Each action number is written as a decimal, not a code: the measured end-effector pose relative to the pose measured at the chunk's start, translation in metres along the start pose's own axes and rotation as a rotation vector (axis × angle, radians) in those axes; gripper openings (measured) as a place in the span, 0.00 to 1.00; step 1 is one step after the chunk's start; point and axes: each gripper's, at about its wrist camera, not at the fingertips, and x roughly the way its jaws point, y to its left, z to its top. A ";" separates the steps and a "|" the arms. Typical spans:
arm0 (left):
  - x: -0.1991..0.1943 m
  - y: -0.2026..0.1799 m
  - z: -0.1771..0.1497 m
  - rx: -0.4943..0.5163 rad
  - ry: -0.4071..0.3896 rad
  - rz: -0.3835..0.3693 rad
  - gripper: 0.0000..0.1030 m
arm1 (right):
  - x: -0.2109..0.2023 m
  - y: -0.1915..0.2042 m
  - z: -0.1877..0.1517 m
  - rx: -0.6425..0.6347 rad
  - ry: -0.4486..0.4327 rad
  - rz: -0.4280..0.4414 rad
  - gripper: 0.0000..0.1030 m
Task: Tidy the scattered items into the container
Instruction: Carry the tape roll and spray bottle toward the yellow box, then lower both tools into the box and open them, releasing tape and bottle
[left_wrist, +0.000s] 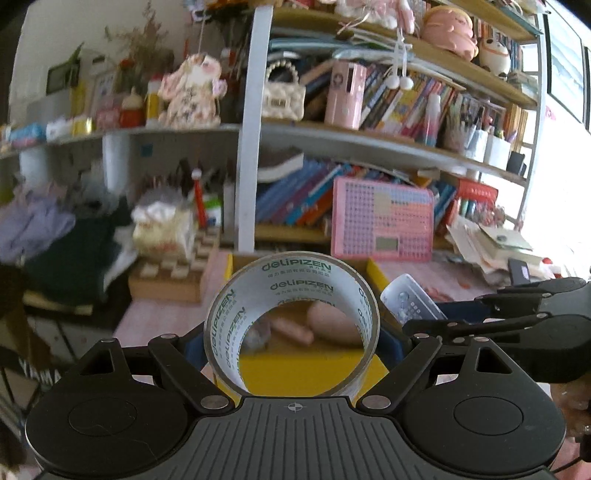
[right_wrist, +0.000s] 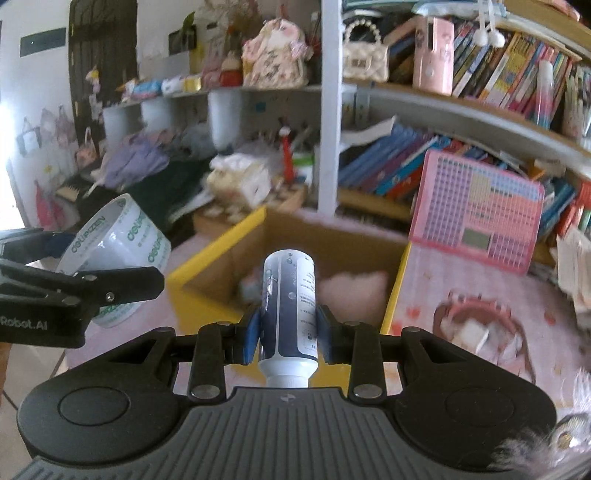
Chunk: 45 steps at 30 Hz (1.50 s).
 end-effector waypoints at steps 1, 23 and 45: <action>0.008 -0.001 0.005 0.008 -0.004 0.003 0.85 | 0.005 -0.005 0.006 0.000 -0.008 -0.002 0.30; 0.214 -0.010 0.026 0.022 0.314 0.045 0.85 | 0.159 -0.046 0.008 -0.154 0.292 0.106 0.30; 0.224 -0.011 0.020 0.096 0.412 0.088 0.91 | 0.163 -0.042 0.016 -0.132 0.302 0.153 0.48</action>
